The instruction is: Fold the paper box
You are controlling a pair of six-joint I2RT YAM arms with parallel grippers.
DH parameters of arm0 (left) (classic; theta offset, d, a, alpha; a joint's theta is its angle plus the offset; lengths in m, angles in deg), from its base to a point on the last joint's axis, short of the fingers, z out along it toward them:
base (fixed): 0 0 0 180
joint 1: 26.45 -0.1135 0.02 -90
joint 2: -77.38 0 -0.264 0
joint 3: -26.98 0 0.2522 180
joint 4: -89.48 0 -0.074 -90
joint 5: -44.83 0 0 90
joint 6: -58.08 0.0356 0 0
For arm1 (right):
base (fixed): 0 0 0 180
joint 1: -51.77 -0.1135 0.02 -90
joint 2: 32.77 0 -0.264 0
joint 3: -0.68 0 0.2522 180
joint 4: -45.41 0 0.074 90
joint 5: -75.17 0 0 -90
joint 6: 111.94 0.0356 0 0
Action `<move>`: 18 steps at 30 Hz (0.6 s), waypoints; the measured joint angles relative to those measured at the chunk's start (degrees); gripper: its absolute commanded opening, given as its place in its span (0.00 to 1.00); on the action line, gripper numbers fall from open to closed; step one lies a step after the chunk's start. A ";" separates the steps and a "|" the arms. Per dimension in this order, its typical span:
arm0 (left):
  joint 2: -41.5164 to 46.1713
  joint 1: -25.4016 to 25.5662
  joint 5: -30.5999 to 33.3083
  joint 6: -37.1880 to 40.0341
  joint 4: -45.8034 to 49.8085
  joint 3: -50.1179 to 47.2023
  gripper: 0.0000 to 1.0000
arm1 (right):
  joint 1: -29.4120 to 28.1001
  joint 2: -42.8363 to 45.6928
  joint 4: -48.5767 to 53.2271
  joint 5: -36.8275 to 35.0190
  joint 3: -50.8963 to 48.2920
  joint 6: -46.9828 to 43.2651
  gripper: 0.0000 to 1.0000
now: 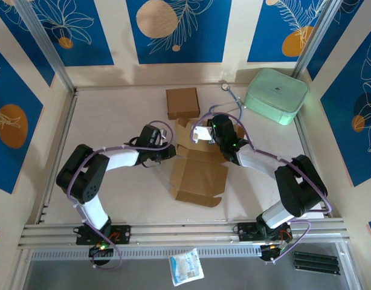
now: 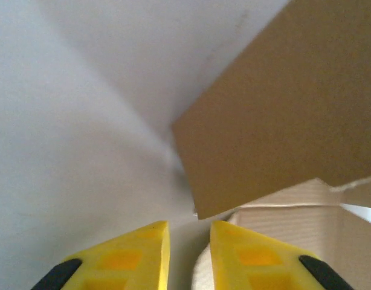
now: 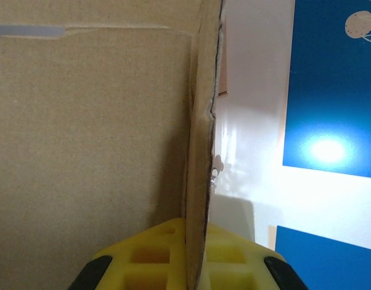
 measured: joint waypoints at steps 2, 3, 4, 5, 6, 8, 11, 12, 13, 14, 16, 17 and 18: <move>0.66 0.94 -1.84 -2.89 -3.45 -1.60 0.21 | 0.00 0.00 0.46 0.00 0.04 0.57 0.07; 0.98 1.66 -2.40 -4.15 -4.96 -1.79 0.21 | 0.00 0.00 0.68 0.00 0.04 0.81 0.07; 1.27 2.27 -2.80 -4.96 -6.23 -1.75 0.20 | 0.00 0.00 0.85 0.00 0.04 1.03 0.07; 1.66 3.08 -3.19 -5.99 -7.74 -1.51 0.20 | 0.00 0.00 0.98 0.00 0.04 1.14 0.07; 1.86 3.76 -3.52 -6.58 -8.59 -0.94 0.20 | 0.00 0.00 1.07 0.00 0.04 1.22 0.07; 1.81 5.03 -3.74 -7.34 -9.44 1.01 0.21 | 0.00 0.00 1.07 0.00 0.04 1.22 0.07; 1.29 6.19 -1.88 -6.29 -7.93 5.40 0.23 | 0.00 0.00 1.09 0.00 0.04 1.44 0.06; 0.79 6.45 -0.42 -5.38 -6.69 7.10 0.24 | 0.00 0.04 1.14 0.00 0.04 1.44 0.07; 0.17 6.62 1.40 -4.04 -5.35 8.66 0.25 | 0.00 0.11 1.29 0.00 0.04 1.49 0.07; -0.42 6.67 3.56 -2.60 -3.72 9.94 0.25 | 0.00 0.31 1.55 0.00 0.04 1.62 0.06; -1.68 6.62 8.09 0.33 -0.59 11.76 0.25 | 0.00 0.79 2.16 0.00 0.04 1.64 0.06; -2.34 6.56 10.10 1.75 1.03 12.31 0.26 | 0.00 1.09 2.36 0.02 0.04 1.64 0.07; -3.06 6.43 11.65 3.08 2.60 12.70 0.27 | 0.00 1.29 2.45 0.02 0.04 1.66 0.06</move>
